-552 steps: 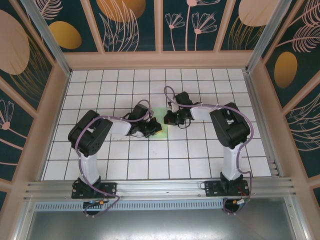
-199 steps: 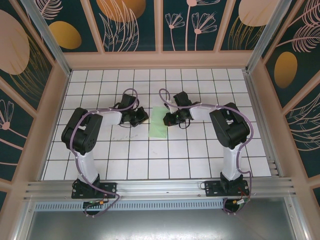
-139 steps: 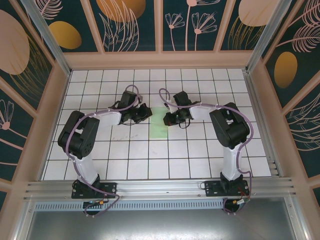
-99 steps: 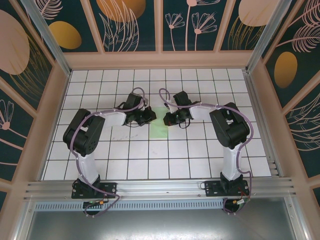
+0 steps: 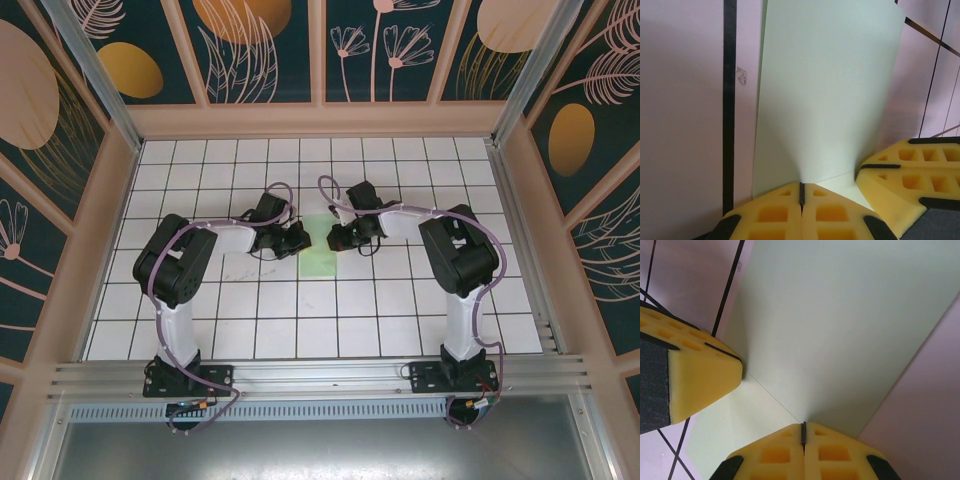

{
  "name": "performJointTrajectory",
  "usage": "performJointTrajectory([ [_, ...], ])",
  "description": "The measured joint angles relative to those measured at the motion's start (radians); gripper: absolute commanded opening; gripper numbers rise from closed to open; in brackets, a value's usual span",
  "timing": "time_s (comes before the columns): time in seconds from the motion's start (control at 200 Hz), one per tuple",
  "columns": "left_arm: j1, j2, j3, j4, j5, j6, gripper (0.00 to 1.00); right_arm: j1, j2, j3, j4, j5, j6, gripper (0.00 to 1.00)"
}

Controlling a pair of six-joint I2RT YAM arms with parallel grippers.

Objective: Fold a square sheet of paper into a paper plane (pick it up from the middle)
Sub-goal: Fold the triangle a second time at the center of the table.

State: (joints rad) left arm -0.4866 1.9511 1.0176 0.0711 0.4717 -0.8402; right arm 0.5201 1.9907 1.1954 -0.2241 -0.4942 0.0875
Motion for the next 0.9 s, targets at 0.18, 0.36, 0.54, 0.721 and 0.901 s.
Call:
performJointTrajectory([
  [0.18,-0.001,-0.008,-0.025,0.035,-0.008,0.003,0.00,-0.023,-0.029,0.016,-0.039,-0.022,0.077,0.02],
  [0.36,-0.003,-0.014,-0.043,0.063,-0.013,0.002,0.00,-0.005,-0.148,0.016,-0.041,-0.029,0.187,0.00],
  [0.54,-0.003,-0.014,-0.045,0.069,-0.013,0.002,0.00,0.095,-0.180,0.012,-0.040,-0.002,0.275,0.00],
  [0.721,-0.003,-0.014,-0.048,0.075,-0.013,0.002,0.00,0.154,-0.140,-0.011,-0.047,0.004,0.318,0.00],
  [0.901,-0.003,-0.015,-0.050,0.078,-0.014,0.002,0.00,0.153,-0.080,-0.013,-0.051,0.029,0.327,0.00],
])
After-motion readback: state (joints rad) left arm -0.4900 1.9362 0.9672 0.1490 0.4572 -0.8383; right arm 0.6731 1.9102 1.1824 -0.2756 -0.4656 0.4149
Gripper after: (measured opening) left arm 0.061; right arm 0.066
